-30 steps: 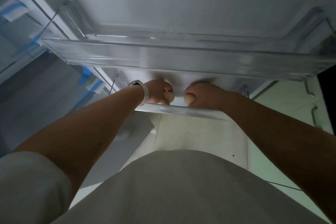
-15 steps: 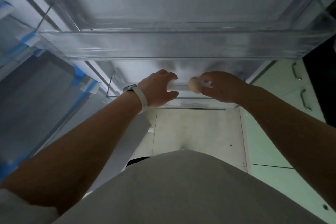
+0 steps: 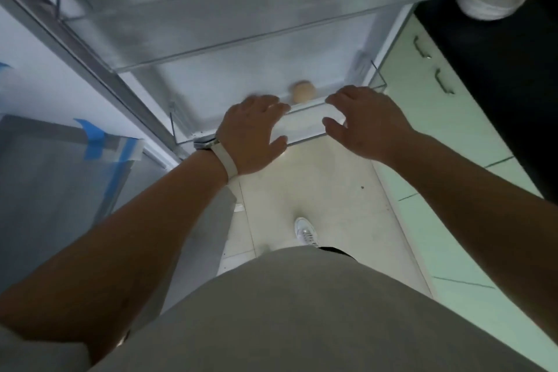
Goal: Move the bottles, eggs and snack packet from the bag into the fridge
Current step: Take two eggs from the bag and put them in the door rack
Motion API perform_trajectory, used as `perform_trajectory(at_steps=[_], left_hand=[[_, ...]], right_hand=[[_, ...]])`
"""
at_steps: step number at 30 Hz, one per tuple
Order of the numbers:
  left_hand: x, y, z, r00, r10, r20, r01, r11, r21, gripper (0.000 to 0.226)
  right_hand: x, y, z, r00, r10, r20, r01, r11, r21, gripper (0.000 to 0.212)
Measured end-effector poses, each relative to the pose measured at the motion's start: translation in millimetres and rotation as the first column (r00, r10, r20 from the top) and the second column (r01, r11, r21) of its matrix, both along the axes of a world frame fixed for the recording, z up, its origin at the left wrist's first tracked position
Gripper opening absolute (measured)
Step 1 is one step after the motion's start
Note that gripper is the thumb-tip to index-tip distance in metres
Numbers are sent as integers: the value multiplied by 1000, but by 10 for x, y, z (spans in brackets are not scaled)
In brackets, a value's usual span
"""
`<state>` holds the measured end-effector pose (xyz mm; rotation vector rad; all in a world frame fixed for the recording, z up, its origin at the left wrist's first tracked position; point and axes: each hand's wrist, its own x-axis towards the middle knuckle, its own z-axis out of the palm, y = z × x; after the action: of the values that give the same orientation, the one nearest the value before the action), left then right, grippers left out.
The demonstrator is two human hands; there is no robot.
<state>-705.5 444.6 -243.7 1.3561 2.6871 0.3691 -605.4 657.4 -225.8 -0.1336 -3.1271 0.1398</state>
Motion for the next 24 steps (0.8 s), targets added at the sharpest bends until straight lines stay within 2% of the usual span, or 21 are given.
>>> perform_trajectory(at_steps=[6,11,16,24], left_hand=[[371,66,-37,980,-198,-16,199,978,67,60],[623,274,98,929,-361,-78,367,927,83,60],[1079,588,297,864,-495,-93,503,856,120,55],[1987,1018,512,746,-655,-124,666,739,99,54]], right_hand=[[718,-289,41,984,-174,26,174,985,11,56],[1281,-358,202,934,-351,66,350,936,32,61],[1926,-382,307,847,-531,33,531,847,26,50],[3106,-359,448,692,-722,-6,722,692,3,51]])
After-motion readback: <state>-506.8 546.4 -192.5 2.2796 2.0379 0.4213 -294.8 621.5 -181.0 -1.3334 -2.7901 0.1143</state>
